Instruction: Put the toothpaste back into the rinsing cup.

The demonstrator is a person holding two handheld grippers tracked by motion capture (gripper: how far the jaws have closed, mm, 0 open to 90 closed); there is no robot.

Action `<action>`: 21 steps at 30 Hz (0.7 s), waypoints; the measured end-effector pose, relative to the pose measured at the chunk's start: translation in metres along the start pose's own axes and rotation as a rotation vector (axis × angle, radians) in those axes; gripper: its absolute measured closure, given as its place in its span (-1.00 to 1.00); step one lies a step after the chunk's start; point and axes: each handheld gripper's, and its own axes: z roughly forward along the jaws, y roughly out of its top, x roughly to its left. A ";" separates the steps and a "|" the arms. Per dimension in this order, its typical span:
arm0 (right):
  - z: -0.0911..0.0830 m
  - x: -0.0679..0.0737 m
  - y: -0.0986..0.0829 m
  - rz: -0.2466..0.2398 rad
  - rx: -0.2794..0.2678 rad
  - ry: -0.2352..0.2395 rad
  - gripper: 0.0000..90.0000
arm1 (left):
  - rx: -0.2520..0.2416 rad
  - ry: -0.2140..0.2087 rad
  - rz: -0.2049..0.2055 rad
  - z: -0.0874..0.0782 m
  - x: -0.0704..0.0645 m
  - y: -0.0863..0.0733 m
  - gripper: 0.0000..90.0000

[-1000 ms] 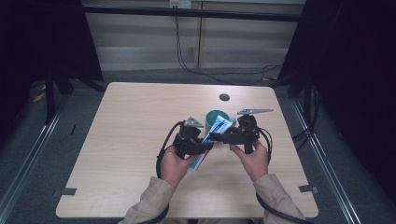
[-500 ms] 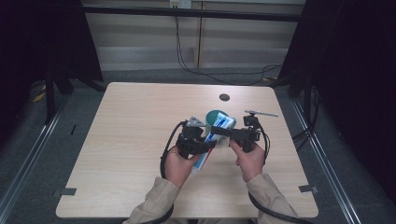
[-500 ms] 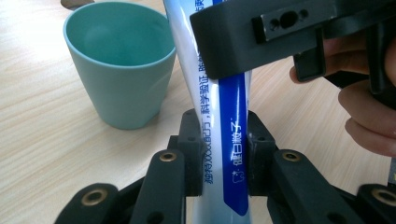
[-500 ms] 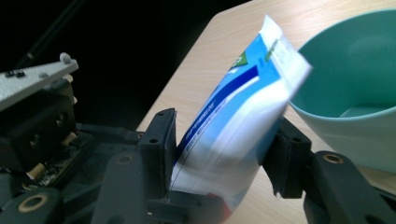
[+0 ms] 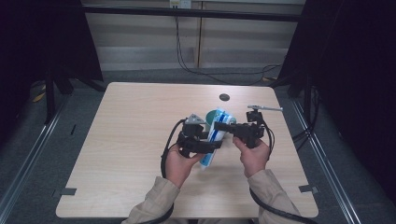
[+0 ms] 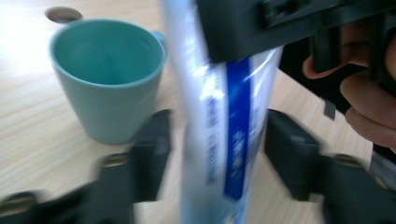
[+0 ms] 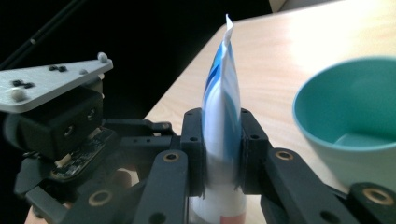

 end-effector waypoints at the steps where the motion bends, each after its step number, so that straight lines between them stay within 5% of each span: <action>1: -0.003 0.001 0.002 -0.015 -0.013 -0.007 0.71 | 0.004 -0.001 0.004 -0.002 0.001 -0.001 -0.25; 5: -0.011 0.008 0.009 -0.120 -0.018 -0.070 0.70 | 0.044 0.018 0.059 -0.004 0.009 -0.008 -0.47; 10: -0.018 0.015 0.016 -0.219 -0.023 -0.119 0.70 | 0.086 0.020 0.059 -0.006 0.019 -0.021 -0.59; 13: -0.020 0.017 0.017 -0.253 -0.035 -0.132 0.70 | 0.104 0.015 0.032 -0.005 0.027 -0.032 -0.62; 21: -0.022 0.020 0.020 -0.323 -0.041 -0.168 0.70 | 0.151 0.054 0.037 -0.012 0.049 -0.058 -0.64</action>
